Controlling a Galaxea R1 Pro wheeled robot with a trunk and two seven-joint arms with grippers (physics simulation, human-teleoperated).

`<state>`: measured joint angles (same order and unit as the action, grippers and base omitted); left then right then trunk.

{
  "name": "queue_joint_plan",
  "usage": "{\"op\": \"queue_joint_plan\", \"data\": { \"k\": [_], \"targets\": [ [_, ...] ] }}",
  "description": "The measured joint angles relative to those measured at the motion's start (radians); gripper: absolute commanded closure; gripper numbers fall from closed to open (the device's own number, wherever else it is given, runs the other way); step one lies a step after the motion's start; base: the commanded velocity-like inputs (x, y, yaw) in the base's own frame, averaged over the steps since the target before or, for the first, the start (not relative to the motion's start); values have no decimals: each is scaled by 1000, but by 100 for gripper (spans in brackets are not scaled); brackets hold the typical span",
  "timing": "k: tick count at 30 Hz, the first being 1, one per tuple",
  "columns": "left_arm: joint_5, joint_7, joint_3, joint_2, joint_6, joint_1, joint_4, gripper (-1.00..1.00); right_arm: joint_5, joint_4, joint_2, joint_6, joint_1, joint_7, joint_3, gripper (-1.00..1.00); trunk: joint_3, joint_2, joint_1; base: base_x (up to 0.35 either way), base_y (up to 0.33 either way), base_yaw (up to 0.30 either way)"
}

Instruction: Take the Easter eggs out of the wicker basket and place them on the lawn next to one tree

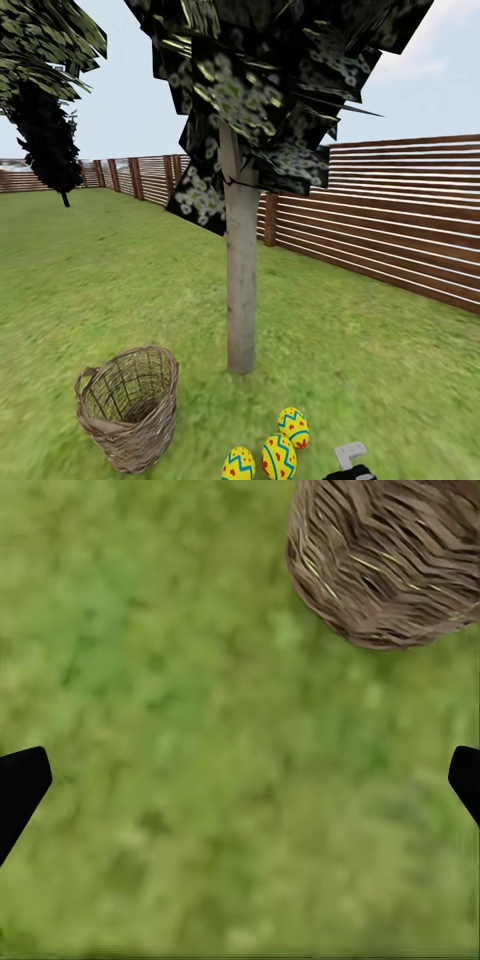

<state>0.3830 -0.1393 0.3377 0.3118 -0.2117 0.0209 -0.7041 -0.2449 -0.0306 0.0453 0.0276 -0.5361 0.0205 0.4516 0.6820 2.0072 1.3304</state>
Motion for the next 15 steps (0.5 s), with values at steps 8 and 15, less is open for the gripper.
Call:
{"op": "queue_joint_plan", "data": {
  "k": [8,15],
  "targets": [
    [-19,2,1,0,2,0,6,-100,-1,0,7,2,15,-45,0,-100,-25,-56,-31,0,0,0],
    [-34,3,-2,-7,3,-2,46,-100,-1,-5,7,-4,20,-44,0,-100,-47,-105,-58,0,0,0]
  ]
}}
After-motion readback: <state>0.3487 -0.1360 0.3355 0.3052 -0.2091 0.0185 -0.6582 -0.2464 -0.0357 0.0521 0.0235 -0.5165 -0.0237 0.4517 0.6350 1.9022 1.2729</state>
